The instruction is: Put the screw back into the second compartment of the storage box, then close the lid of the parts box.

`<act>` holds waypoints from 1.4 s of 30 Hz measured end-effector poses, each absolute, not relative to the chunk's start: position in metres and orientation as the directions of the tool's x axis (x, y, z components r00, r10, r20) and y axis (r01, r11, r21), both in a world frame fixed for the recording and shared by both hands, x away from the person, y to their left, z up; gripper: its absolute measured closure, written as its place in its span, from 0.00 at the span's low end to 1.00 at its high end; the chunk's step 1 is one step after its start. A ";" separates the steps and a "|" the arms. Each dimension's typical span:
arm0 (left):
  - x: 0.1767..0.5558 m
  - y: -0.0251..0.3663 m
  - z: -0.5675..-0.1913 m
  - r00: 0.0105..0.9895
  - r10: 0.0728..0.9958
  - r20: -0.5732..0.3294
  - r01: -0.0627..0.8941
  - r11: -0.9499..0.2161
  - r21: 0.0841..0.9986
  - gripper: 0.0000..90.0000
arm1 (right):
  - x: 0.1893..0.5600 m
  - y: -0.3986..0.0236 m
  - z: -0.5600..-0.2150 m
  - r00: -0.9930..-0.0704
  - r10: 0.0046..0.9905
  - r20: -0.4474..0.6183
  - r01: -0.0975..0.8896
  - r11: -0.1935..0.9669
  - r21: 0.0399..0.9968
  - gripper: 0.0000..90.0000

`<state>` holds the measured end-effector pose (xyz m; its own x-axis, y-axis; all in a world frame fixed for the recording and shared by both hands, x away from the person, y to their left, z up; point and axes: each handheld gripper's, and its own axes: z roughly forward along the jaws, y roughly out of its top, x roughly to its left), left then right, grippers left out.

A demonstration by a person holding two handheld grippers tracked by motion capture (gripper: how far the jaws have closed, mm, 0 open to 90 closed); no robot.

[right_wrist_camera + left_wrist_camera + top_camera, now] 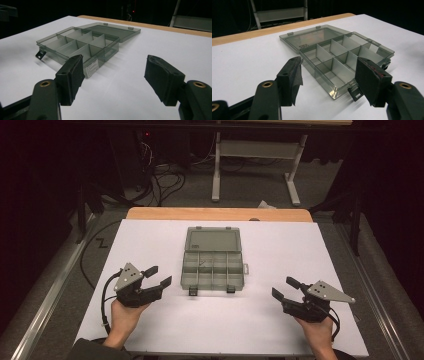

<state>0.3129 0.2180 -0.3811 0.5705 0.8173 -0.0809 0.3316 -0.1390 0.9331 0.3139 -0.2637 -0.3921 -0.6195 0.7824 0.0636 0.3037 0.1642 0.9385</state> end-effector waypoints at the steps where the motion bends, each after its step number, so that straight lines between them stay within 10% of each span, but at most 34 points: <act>1: 0.312 0.218 -0.382 0.571 0.817 -0.083 0.332 -0.137 0.933 0.43 | 0.314 -0.264 -0.392 -0.619 0.783 0.063 0.304 0.165 0.938 0.37; 42: 0.345 0.198 -0.373 0.595 0.797 -0.107 0.446 -0.216 0.869 0.37 | 0.313 -0.265 -0.391 -0.591 0.804 0.071 0.307 0.142 0.941 0.33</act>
<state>0.3445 0.1980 -0.3725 0.5950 0.7966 -0.1067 0.4457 -0.2165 0.8686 0.3125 -0.2655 -0.3909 -0.5907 0.8037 0.0715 0.3066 0.1416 0.9413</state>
